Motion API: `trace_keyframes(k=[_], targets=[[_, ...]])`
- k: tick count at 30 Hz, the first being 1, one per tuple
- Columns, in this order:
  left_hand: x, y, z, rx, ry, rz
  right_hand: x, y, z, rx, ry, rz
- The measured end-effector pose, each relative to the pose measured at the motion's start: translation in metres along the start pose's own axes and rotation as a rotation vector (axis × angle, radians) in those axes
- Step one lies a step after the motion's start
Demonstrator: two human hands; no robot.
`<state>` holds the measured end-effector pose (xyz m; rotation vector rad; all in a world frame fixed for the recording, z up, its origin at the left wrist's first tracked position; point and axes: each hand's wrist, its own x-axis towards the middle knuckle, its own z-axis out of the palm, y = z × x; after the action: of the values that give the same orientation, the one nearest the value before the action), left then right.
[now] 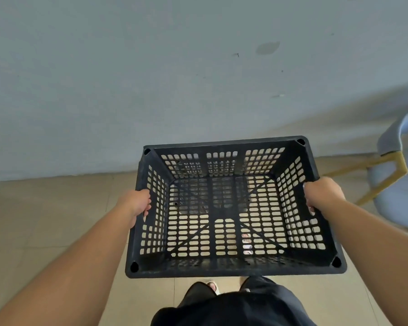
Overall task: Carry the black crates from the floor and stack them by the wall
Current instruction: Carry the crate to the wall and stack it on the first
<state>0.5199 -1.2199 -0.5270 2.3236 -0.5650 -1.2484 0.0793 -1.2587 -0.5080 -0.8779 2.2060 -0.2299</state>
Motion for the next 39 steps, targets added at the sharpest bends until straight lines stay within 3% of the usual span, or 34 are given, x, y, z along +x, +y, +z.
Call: trace_keyframes(k=[10, 18, 26, 39], targets=[[0.078, 0.066, 0.008, -0.027, 0.060, -0.053, 0.085, -0.092, 0.032, -0.015, -0.058, -0.068], [0.179, 0.091, 0.009, 0.009, -0.026, -0.102, 0.142, -0.148, 0.081, -0.102, -0.044, -0.019], [0.260, 0.103, 0.032, 0.050, -0.099, -0.117, 0.187, -0.171, 0.129, -0.109, -0.033, 0.022], [0.373, 0.080, 0.095, 0.040, -0.067, -0.139, 0.292, -0.168, 0.216, -0.115, -0.070, 0.047]])
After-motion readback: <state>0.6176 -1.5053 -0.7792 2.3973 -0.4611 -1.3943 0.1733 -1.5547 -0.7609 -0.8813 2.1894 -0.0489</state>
